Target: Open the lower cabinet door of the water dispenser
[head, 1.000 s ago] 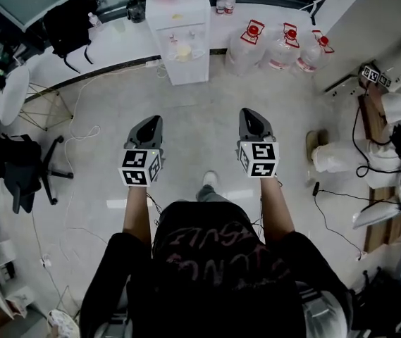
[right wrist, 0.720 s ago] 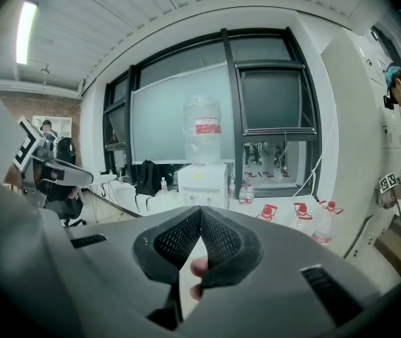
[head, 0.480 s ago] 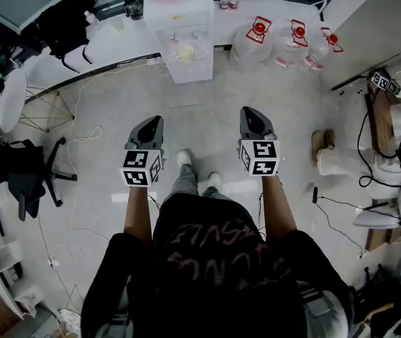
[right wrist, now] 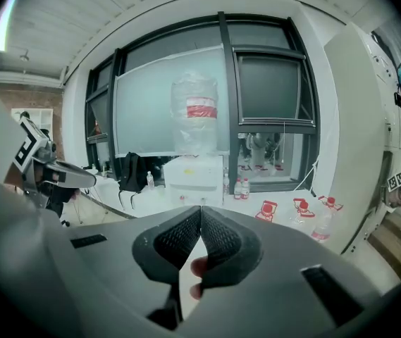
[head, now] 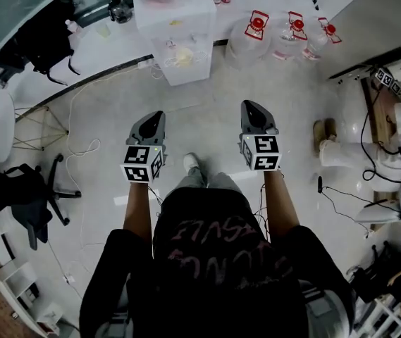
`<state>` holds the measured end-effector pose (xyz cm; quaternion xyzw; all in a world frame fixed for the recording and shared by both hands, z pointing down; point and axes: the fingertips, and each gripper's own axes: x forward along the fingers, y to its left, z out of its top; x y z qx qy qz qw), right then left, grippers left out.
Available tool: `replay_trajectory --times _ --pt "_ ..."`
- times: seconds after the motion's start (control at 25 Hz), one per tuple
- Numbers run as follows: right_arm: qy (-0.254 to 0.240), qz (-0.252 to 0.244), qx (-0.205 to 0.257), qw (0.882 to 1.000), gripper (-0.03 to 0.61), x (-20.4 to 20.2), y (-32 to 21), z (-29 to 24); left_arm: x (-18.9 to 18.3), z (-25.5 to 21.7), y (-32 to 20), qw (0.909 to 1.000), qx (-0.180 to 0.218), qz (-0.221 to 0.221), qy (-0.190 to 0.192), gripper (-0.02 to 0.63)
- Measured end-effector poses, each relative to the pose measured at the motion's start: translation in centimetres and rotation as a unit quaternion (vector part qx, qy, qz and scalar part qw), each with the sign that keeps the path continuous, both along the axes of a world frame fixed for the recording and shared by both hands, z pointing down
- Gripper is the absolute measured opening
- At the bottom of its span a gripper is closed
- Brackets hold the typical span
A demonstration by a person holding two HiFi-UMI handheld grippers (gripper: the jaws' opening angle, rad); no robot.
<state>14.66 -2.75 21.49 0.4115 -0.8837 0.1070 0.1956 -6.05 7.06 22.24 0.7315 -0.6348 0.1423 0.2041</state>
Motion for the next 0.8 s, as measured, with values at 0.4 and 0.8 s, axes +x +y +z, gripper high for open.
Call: replay_trajectory --times 0.4,0.8 --pt "0.014 0.023 -0.009 1.000 0.015 -3.0 -4.2 3.7 -2.7 4.8 -5.1 0.9985 -0.029 0.047 0.008 0.012" --pt "0.010 0.020 -0.039 0.999 0.017 -4.4 -11.3 9.0 -4.8 10.1 -12.1 0.9979 -0.057 0.021 0.023 0.012"
